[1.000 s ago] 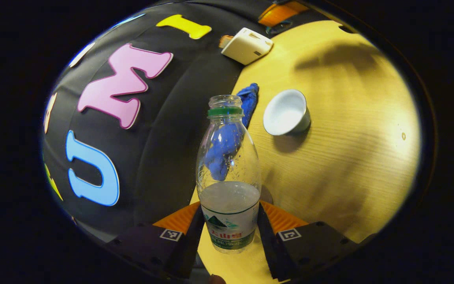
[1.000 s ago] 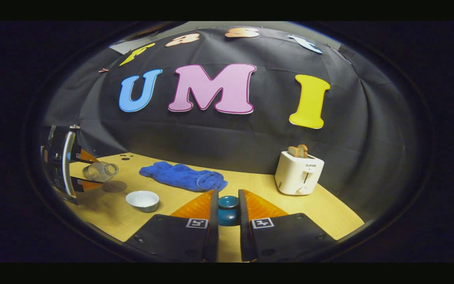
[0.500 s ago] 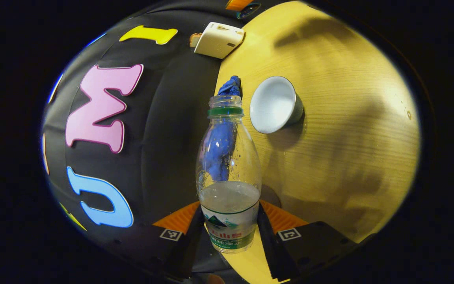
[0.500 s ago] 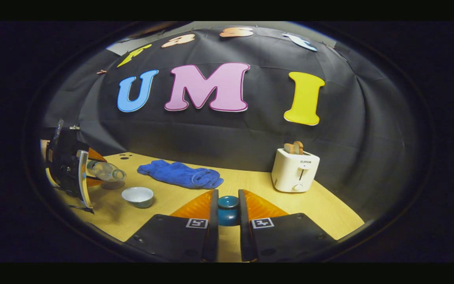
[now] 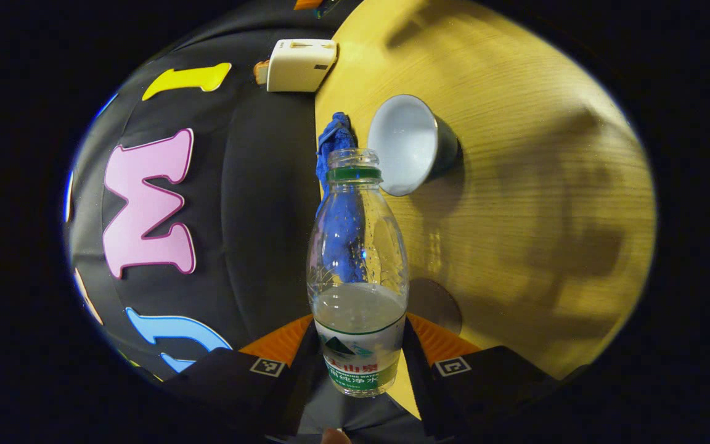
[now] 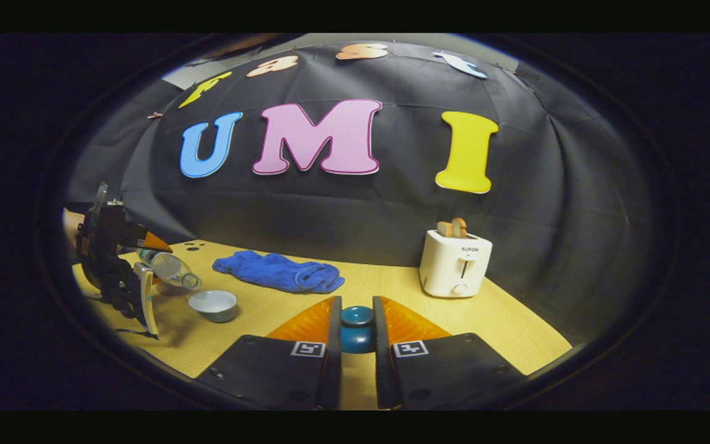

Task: Open the teacup lid with one hand, grasp the water bottle and pour water into the teacup with the other hand; after pouring, place the water bottle on the coaster and then close the teacup lid.

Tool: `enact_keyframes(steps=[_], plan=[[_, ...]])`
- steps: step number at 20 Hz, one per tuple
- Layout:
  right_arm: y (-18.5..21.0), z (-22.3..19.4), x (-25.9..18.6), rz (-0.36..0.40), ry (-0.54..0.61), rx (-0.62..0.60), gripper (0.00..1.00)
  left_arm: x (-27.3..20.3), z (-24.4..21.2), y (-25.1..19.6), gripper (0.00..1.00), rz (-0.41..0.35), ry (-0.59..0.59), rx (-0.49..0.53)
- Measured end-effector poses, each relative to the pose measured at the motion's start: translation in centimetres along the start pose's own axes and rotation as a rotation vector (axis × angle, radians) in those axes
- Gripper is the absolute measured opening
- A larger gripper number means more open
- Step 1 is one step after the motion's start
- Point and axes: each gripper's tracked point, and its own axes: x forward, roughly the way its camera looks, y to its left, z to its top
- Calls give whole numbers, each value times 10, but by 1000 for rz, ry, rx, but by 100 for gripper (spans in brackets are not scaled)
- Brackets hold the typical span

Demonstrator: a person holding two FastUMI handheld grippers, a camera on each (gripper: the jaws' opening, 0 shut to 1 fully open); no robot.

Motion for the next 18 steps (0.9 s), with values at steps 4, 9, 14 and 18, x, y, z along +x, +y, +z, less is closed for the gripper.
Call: enact_keyframes(steps=[4,9,14,18], plan=[[-4,-3,-5,-7,3,6,25,-1,-1,3,73,10,7,61],[-8,-5,-9,-13,5,16,25,2,1,11,73,35,23,120],[-13,-4,-13,-20,-4,14,25,5,-1,17,73,45,35,165],[-16,-3,-13,-23,-11,16,25,5,1,20,73,52,37,202]])
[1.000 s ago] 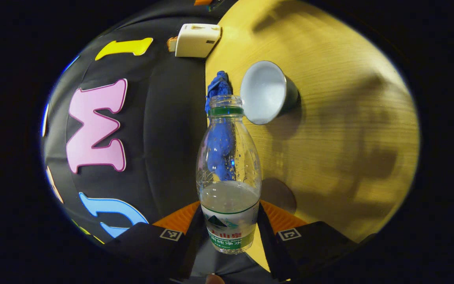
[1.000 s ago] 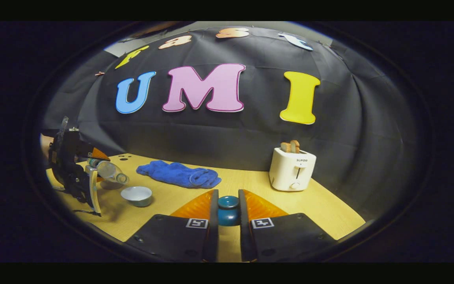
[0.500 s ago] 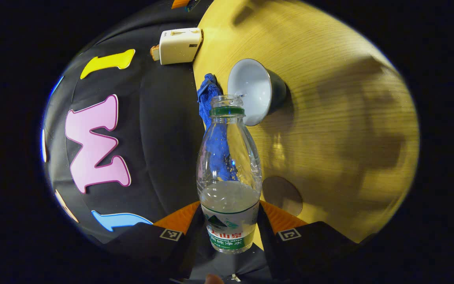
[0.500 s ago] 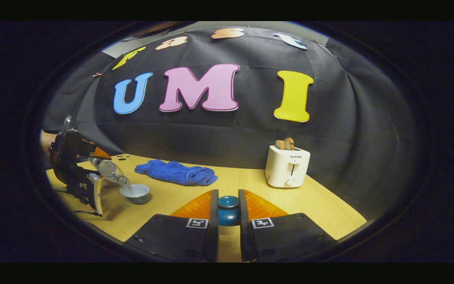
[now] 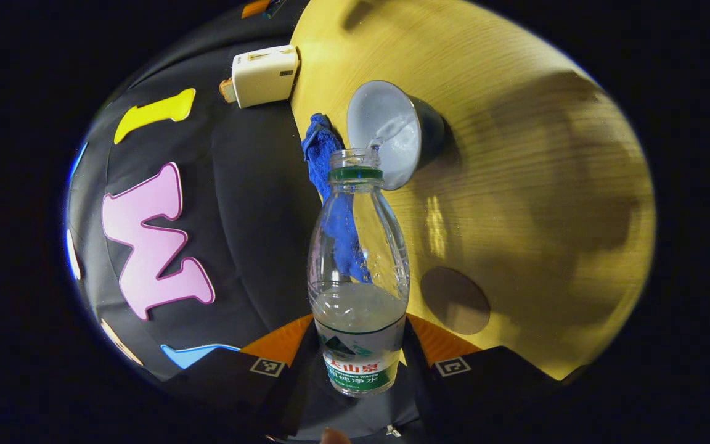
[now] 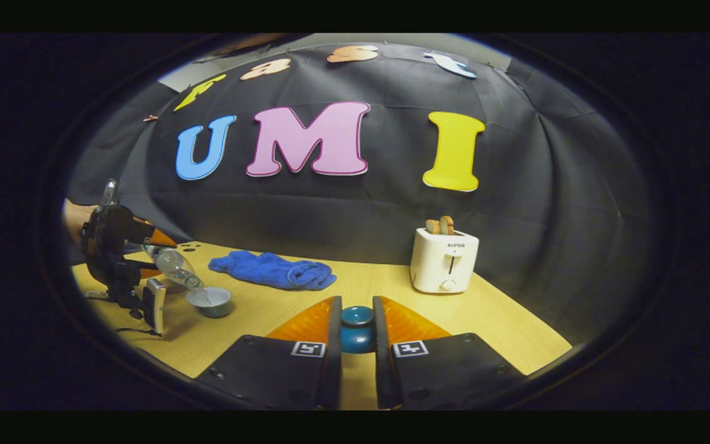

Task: Open the teacup lid with one hand, grasp the water bottle and pour water into the teacup with the other hand; after pouring, place the water bottle on the coaster and then close the teacup lid.

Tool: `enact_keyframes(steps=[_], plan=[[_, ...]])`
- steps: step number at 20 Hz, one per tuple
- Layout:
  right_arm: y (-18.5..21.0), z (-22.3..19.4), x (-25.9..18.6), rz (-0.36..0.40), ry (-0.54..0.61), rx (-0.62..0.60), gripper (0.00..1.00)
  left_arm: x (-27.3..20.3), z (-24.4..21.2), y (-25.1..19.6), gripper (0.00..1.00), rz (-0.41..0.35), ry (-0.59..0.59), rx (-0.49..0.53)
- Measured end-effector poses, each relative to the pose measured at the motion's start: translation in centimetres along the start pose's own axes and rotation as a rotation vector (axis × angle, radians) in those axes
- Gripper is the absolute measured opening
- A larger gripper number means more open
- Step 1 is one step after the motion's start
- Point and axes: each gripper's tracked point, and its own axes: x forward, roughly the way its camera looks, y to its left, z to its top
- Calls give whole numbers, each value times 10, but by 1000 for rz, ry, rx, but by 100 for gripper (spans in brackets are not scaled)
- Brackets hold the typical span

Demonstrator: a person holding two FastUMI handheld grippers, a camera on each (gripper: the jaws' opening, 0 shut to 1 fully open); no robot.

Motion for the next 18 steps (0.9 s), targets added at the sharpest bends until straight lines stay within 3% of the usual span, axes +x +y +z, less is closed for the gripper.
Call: enact_keyframes(steps=[13,14,15,18], plan=[[0,3,-2,10,-32,7,25,1,-3,29,73,75,1,178],[0,4,-3,11,-34,8,20,0,-2,33,73,80,-4,194],[0,4,-3,12,-37,9,25,0,0,36,72,87,-9,213],[1,6,-7,13,-46,15,25,3,0,44,73,105,-19,268]])
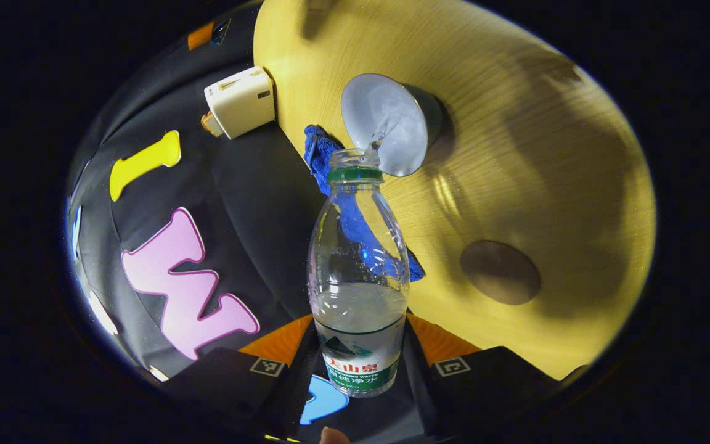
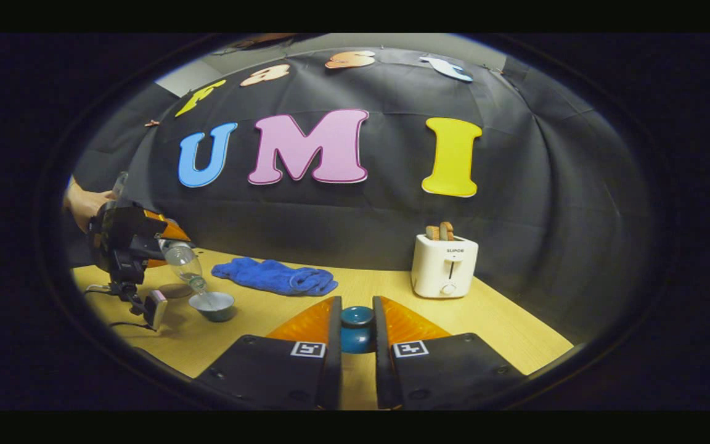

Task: Open the teacup lid with one hand, grasp the water bottle and pour water into the teacup with the other hand; after pouring, place the water bottle on the coaster and then close the teacup lid.

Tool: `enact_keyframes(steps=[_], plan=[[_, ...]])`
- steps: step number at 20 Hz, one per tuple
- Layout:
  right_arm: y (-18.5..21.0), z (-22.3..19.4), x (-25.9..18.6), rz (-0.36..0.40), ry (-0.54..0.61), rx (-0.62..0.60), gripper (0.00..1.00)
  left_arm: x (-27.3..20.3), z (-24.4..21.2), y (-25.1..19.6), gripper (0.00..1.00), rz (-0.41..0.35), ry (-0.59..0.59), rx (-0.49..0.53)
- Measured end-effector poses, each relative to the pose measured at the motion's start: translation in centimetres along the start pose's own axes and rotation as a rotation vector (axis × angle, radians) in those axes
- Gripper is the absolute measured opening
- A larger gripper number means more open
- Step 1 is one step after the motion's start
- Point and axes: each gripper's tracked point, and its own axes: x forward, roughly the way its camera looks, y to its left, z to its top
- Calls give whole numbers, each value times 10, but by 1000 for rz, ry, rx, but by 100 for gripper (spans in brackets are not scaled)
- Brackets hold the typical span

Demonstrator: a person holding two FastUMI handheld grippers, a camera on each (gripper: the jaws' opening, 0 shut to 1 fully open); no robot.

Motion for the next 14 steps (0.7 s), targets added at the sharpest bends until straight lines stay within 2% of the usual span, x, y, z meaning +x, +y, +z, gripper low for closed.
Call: enact_keyframes(steps=[1,2,3,4,5,8,9,10,14], plan=[[0,-1,-2,1,-2,3,20,2,-1,3,72,10,-5,22],[1,-1,-3,2,0,3,20,3,-3,6,73,24,-10,44],[1,-2,-4,3,1,4,25,4,-2,9,73,38,-15,64],[0,-1,-5,2,1,7,20,4,-2,12,73,53,-16,83],[-1,0,-5,1,-1,13,25,5,-2,17,73,74,-19,106],[1,2,-7,3,-8,17,25,6,-2,33,73,139,-19,157],[1,1,-7,3,-8,17,20,6,-1,37,73,155,-23,168],[2,3,-8,5,-9,19,25,4,1,42,73,180,-28,184],[2,3,-8,-3,-13,26,25,3,2,47,73,212,-44,218]])
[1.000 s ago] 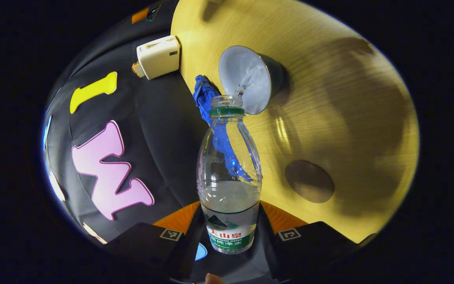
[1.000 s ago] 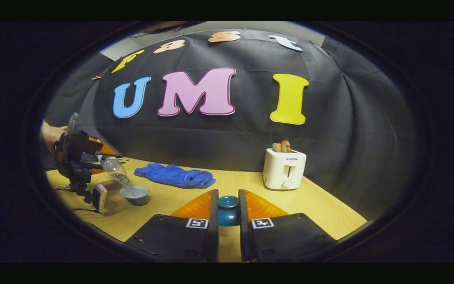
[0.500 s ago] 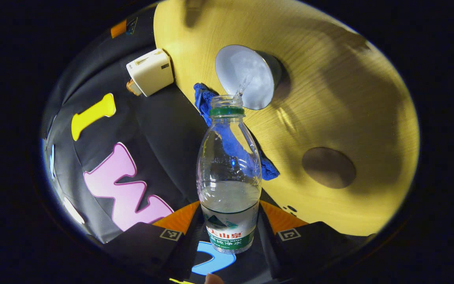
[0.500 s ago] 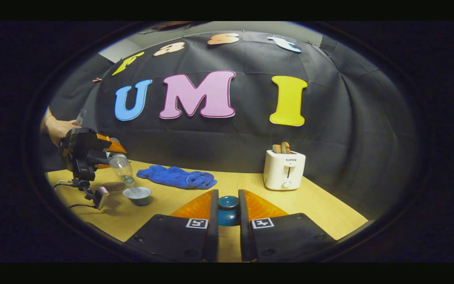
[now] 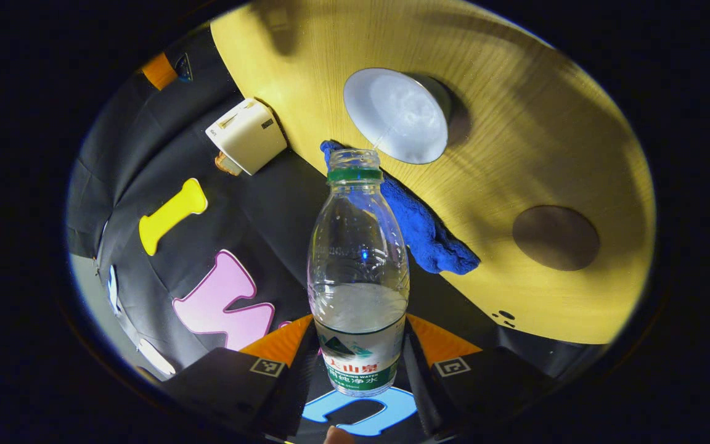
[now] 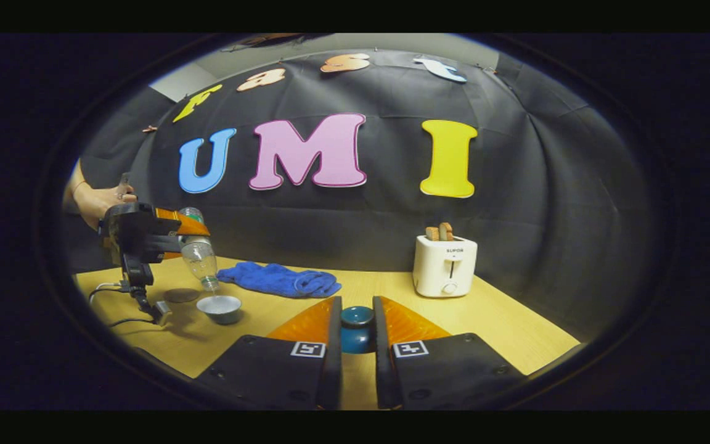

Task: Open the teacup lid with one hand, grasp the water bottle and pour water into the teacup with the other hand; after pouring, place the water bottle on the coaster and then close the teacup lid.

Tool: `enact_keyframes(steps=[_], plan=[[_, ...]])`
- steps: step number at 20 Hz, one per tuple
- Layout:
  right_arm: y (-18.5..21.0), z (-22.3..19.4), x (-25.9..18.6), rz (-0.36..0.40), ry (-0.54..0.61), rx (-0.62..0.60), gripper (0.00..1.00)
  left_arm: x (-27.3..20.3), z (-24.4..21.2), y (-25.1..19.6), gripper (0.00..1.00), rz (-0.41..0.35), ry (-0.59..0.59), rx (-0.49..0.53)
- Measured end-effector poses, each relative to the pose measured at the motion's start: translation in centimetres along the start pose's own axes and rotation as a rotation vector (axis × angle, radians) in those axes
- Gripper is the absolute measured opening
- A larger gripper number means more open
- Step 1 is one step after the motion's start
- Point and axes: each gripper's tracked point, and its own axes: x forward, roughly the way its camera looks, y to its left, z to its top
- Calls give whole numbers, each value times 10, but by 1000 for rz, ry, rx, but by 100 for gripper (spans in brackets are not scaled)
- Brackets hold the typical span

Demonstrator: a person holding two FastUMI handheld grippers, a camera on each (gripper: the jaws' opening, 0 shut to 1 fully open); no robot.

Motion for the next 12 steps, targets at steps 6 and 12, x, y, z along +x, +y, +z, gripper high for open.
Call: enact_keyframes(steps=[6,12], plan=[[0,1,2,-13,3,1,25,2,6,-15,73,-46,-38,-177],[10,9,8,-14,2,-7,20,-9,33,-39,72,-160,-128,-731]])
